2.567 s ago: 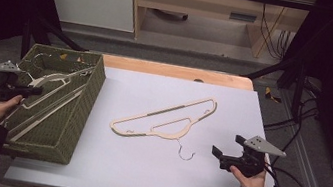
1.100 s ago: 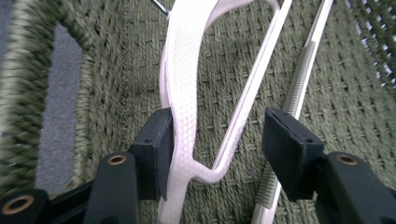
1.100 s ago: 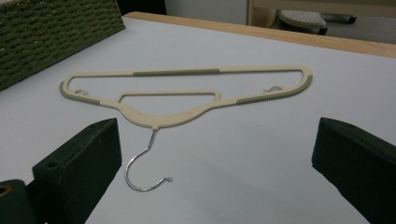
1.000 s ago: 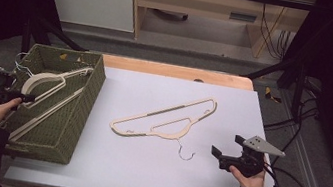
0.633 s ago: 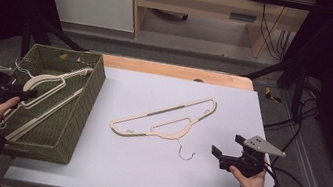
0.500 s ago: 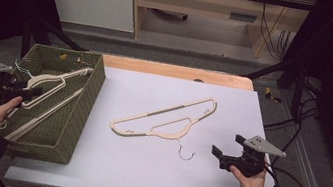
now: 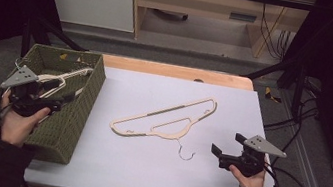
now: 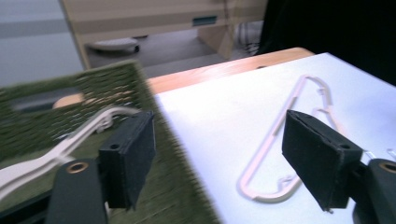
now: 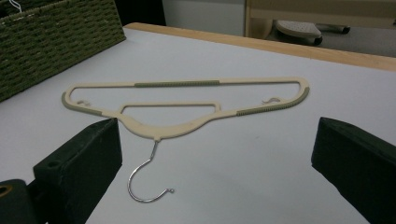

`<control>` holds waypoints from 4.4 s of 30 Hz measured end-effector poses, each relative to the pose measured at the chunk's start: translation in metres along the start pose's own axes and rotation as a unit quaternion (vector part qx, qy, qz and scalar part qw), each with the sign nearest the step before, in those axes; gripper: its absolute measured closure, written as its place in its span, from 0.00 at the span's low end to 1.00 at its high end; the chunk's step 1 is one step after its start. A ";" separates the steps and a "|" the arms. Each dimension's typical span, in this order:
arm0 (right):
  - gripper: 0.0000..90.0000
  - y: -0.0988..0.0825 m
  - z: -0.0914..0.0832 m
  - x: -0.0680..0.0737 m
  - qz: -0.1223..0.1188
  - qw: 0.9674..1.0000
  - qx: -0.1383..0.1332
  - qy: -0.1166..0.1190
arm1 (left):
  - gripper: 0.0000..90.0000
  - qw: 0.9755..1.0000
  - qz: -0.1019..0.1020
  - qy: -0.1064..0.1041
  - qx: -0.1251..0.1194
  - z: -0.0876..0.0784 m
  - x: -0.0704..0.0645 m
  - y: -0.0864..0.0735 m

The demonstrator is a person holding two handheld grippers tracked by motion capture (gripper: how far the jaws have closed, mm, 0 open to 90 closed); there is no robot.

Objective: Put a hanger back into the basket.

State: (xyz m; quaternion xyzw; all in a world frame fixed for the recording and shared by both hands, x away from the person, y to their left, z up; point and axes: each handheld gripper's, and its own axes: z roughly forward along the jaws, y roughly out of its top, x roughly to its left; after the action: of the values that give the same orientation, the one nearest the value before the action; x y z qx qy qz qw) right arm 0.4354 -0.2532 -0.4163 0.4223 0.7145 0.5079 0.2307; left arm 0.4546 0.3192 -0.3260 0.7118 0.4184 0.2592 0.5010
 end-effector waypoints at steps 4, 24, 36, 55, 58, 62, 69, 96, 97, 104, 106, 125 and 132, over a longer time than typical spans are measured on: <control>0.02 0.001 0.000 0.002 0.001 1.000 0.000 -0.004 | 0.21 0.999 0.010 -0.034 -0.009 0.011 -0.024 -0.003; 0.04 0.007 0.009 0.013 0.003 1.000 0.006 -0.004 | 0.14 0.990 0.056 -0.131 0.019 0.069 -0.105 -0.033; 0.10 0.008 0.031 0.028 -0.004 0.999 0.040 -0.003 | 0.13 0.987 0.059 -0.139 0.054 0.089 -0.110 -0.062; 0.35 -0.004 0.102 0.058 -0.022 0.992 0.127 -0.001 | 0.12 0.983 0.066 -0.153 0.074 0.102 -0.110 -0.074; 0.43 -0.008 0.111 0.062 -0.016 0.989 0.147 0.000 | 0.13 0.983 0.064 -0.152 0.076 0.104 -0.109 -0.076; 0.52 -0.014 0.119 0.064 -0.025 0.986 0.165 -0.008 | 0.13 0.984 0.062 -0.149 0.077 0.104 -0.109 -0.077; 0.72 -0.021 0.127 0.065 -0.020 0.983 0.181 -0.007 | 0.14 0.984 0.061 -0.150 0.073 0.104 -0.109 -0.078; 0.99 -0.023 0.128 0.068 0.013 0.981 0.190 -0.033 | 0.17 0.981 0.078 -0.150 0.094 0.131 -0.123 -0.075; 0.99 -0.023 0.127 0.068 0.013 0.982 0.187 -0.033 | 0.17 0.981 0.080 -0.151 0.092 0.132 -0.124 -0.073; 0.99 -0.013 0.119 0.067 0.020 0.985 0.169 -0.025 | 0.19 0.978 0.099 -0.153 0.106 0.152 -0.135 -0.063; 0.99 -0.011 0.118 0.067 0.018 0.985 0.169 -0.025 | 0.19 0.976 0.107 -0.153 0.111 0.159 -0.139 -0.061; 0.99 -0.001 0.108 0.066 0.012 0.987 0.159 -0.017 | 0.29 0.957 0.173 -0.165 0.166 0.225 -0.178 -0.057; 0.99 0.002 0.107 0.067 0.007 0.986 0.165 -0.016 | 0.41 0.945 0.208 -0.169 0.186 0.240 -0.189 -0.058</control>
State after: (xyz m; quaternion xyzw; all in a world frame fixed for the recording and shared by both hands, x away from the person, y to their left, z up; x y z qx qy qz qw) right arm 0.4808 -0.1400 -0.4482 0.4675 0.7817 0.3780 0.1660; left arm 0.5270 0.0471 -0.4581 0.8972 0.2106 0.1508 0.3577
